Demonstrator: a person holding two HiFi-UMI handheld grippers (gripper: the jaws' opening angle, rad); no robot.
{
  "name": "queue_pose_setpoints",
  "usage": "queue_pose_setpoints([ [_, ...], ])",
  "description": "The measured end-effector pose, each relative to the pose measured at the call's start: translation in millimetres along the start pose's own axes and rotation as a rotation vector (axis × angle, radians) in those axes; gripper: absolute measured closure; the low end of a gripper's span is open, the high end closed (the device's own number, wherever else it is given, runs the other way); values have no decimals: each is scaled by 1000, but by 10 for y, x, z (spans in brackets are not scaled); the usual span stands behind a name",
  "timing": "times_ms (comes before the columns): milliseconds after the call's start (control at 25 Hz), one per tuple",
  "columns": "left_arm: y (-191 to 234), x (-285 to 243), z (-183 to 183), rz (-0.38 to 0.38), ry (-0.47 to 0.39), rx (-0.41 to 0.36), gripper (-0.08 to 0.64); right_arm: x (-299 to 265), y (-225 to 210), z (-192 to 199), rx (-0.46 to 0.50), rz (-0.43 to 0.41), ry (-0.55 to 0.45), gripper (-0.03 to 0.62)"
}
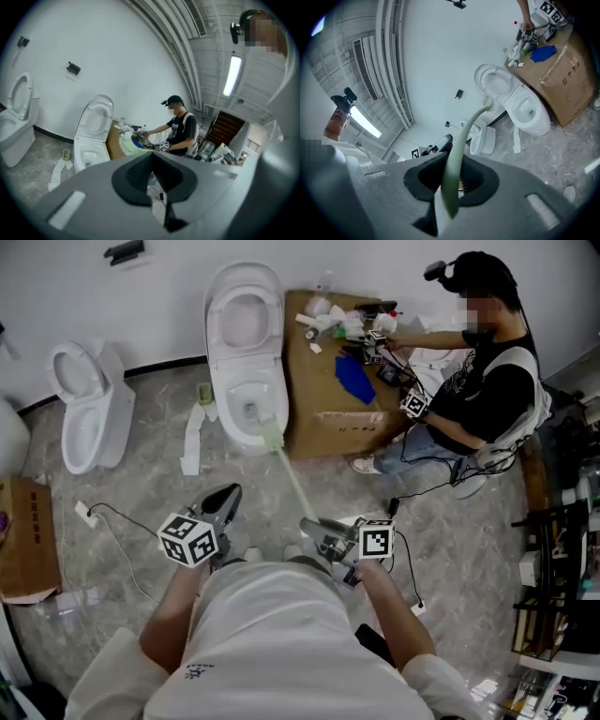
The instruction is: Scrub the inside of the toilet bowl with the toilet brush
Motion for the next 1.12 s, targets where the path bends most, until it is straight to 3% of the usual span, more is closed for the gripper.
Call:
queue_pose_setpoints([
  [720,302,400,100,-49,-28,38,570,-354,71,-14,1,19,-9,528],
  [1120,386,288,146,-24,-34,76,569,-416,-43,-263,-15,2,-12,526],
])
Point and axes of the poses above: the fingertips, and each gripper's own axes: x backward along the fingers, y to its left, z out of its underside, the point moved 10 cm from there along x, backward along the fingers, and after that the axes turned 15 degrees about -x, right-handed, at the moved point
